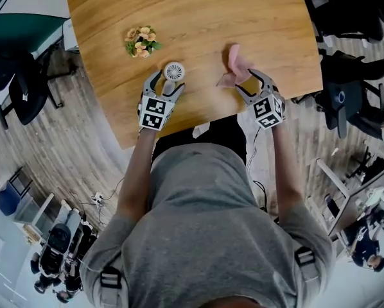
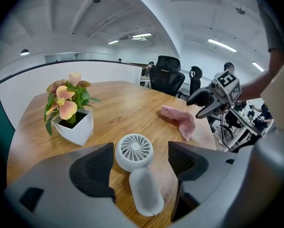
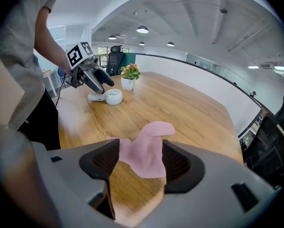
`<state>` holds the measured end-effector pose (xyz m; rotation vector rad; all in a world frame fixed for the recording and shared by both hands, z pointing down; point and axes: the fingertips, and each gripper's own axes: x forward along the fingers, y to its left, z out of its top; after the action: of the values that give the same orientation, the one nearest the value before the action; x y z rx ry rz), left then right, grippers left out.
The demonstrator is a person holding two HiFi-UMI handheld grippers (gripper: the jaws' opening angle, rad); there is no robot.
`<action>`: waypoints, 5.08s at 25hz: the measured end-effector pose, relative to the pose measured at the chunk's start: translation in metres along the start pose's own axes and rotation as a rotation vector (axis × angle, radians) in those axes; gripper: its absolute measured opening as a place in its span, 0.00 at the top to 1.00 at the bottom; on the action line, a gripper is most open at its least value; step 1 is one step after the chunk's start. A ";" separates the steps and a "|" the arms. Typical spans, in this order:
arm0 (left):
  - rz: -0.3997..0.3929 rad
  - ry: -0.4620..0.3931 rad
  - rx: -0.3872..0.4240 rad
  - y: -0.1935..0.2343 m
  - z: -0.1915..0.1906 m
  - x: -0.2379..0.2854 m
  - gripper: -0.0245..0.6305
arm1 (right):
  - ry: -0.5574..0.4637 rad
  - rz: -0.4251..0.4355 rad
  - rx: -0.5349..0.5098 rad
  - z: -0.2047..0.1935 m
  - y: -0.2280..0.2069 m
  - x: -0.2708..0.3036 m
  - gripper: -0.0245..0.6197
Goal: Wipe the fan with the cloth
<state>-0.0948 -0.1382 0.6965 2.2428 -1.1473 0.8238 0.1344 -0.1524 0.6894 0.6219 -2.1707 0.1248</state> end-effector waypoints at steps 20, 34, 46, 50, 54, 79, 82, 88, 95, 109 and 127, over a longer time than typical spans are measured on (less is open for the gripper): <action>0.054 0.069 0.058 0.003 -0.004 0.041 0.40 | 0.079 0.101 0.009 -0.041 0.000 0.048 0.60; 0.020 0.101 0.066 0.007 -0.016 0.058 0.41 | 0.045 0.128 0.042 -0.044 0.012 0.051 0.77; 0.001 0.087 0.051 0.010 -0.015 0.057 0.41 | 0.069 0.112 0.113 -0.041 0.017 0.053 0.90; -0.029 0.084 0.035 0.006 -0.014 0.056 0.41 | 0.069 0.092 0.125 -0.040 0.018 0.050 0.91; -0.050 0.083 0.039 -0.001 -0.012 0.050 0.40 | 0.053 0.089 0.153 -0.034 0.020 0.042 0.91; -0.074 -0.007 0.232 -0.029 0.041 -0.024 0.40 | -0.196 0.035 0.182 0.098 0.048 0.001 0.91; -0.074 0.000 0.266 -0.031 0.042 -0.033 0.40 | -0.218 0.031 0.185 0.111 0.055 -0.005 0.91; -0.072 -0.001 0.326 -0.039 0.053 -0.046 0.40 | -0.271 0.039 0.159 0.144 0.060 -0.021 0.91; -0.080 -0.029 0.392 -0.049 0.080 -0.056 0.40 | -0.367 0.044 0.138 0.196 0.060 -0.040 0.92; -0.056 -0.071 0.454 -0.052 0.114 -0.068 0.40 | -0.409 0.092 0.043 0.253 0.082 -0.043 0.92; -0.043 -0.069 0.495 -0.048 0.116 -0.066 0.40 | -0.321 0.257 0.002 0.259 0.113 -0.028 0.92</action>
<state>-0.0515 -0.1523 0.5620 2.6998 -1.0004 1.1182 -0.0898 -0.1207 0.5188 0.3800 -2.5570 0.1731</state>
